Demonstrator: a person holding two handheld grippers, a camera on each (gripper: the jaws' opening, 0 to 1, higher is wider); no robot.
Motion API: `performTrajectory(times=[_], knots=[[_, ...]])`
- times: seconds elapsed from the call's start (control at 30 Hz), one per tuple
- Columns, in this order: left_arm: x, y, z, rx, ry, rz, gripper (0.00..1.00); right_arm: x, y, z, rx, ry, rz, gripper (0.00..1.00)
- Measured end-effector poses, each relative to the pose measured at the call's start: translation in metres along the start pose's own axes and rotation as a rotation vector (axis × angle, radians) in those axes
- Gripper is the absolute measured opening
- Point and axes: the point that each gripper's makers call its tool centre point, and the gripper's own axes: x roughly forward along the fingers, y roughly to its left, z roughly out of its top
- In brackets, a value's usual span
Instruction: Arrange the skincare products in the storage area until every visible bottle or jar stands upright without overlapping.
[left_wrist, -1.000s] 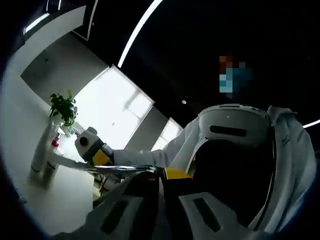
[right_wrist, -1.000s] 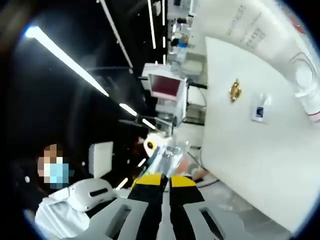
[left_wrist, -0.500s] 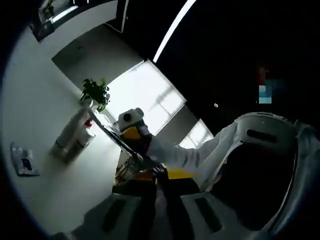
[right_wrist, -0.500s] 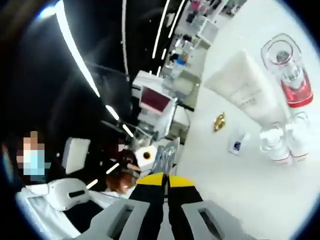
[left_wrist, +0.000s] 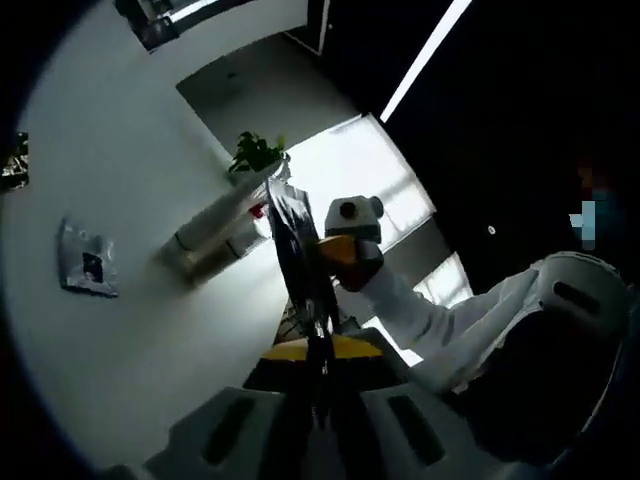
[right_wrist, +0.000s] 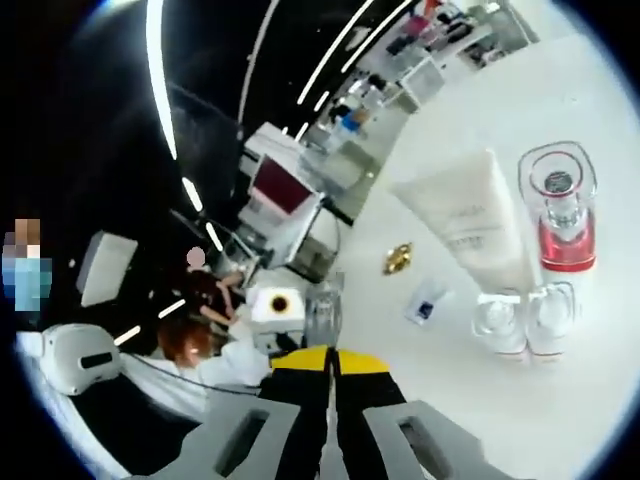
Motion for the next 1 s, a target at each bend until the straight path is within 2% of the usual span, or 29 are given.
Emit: performTrajectory(times=[0.13, 0.27, 0.37, 0.57, 0.67, 0.73, 0.87, 1.0], knots=[[0.0, 0.023, 0.004, -0.073, -0.026, 0.09, 0.0, 0.005, -0.015, -0.002, -0.04, 0.018, -0.069, 0.0], [0.0, 0.042, 0.002, -0.09, -0.012, 0.168, 0.0, 0.012, -0.026, -0.003, -0.107, 0.058, -0.135, 0.0], [-0.001, 0.052, 0.002, -0.114, -0.018, 0.209, 0.0, 0.017, -0.034, -0.004, -0.195, 0.103, -0.193, 0.0], [0.001, 0.073, 0.001, -0.147, -0.004, 0.284, 0.0, 0.024, -0.054, -0.004, -0.254, 0.147, -0.262, 0.0], [0.004, 0.079, 0.001, -0.158, 0.015, 0.3, 0.0, 0.022, -0.058, -0.004, -0.275, 0.154, -0.276, 0.0], [0.006, 0.082, 0.0, -0.188, 0.024, 0.288, 0.0, 0.02, -0.056, -0.003, -0.285, 0.155, -0.274, 0.0], [0.011, 0.084, 0.0, -0.312, 0.03, 0.262, 0.0, 0.017, -0.055, -0.001, -0.3, 0.155, -0.275, 0.0], [0.016, 0.091, -0.001, -0.329, 0.046, 0.26, 0.0, 0.015, -0.06, -0.002, -0.306, 0.163, -0.293, 0.0]])
